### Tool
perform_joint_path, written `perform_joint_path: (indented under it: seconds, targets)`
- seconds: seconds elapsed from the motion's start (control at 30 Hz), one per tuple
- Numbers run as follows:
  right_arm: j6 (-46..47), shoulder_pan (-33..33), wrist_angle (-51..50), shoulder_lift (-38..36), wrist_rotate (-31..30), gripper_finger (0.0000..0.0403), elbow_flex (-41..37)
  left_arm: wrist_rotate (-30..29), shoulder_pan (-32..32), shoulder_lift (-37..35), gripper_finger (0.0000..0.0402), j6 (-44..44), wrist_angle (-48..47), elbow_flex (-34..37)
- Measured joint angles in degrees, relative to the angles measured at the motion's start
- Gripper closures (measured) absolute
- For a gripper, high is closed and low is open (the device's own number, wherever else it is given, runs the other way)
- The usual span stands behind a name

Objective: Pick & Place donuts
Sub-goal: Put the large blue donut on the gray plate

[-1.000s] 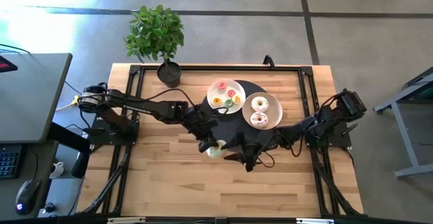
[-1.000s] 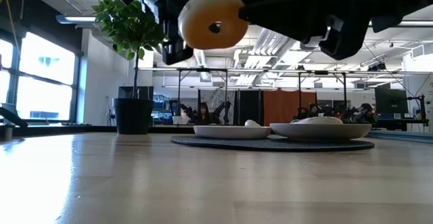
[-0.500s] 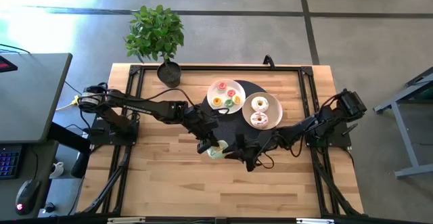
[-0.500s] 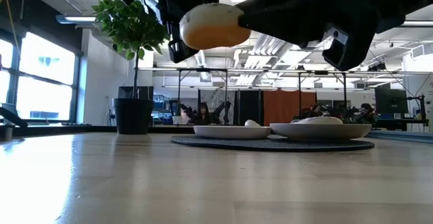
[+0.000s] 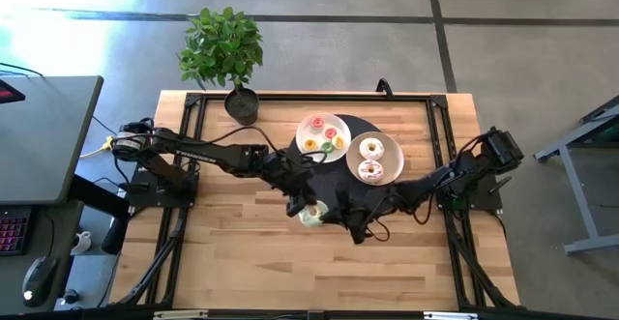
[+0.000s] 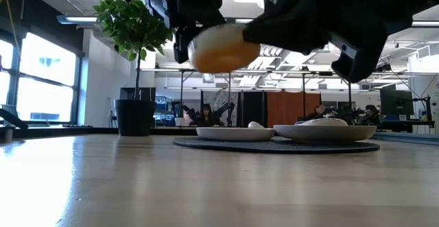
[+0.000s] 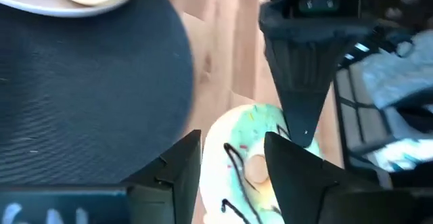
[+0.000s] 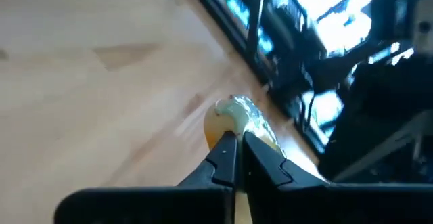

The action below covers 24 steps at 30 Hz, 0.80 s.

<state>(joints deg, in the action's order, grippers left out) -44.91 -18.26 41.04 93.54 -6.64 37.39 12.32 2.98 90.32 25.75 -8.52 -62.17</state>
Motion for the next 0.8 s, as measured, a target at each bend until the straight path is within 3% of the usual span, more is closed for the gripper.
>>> perform_joint_path:
  seconds: [0.1, 0.27, 0.47, 0.6, 0.8]
  targets:
    - [2.8, -0.2, -3.3, 0.0, -5.8, 0.0387, 0.0, -3.5, 0.0, 0.0, 0.0233, -0.1, 0.0, 0.0]
    - [6.8, -0.9, -11.1, -0.1, -24.5, 0.0387, -0.1, -6.5, 0.0, 0.0, 0.0231, -3.5, -0.2, 0.0]
    - [11.7, -0.6, -27.6, -6.8, -37.3, 0.0391, -0.1, -7.9, 0.0, 0.0, 0.0231, -3.5, -0.4, 0.0]
    - [27.3, 0.1, -47.2, -15.8, -42.4, 0.0388, -0.1, -7.9, 0.0, 0.0, 0.0231, -3.6, -0.7, 0.0]
    - [57.5, 1.8, -78.4, -27.2, -41.8, 0.0396, -0.1, -7.9, 0.0, 0.0, 0.0231, -3.7, -0.7, 0.0]
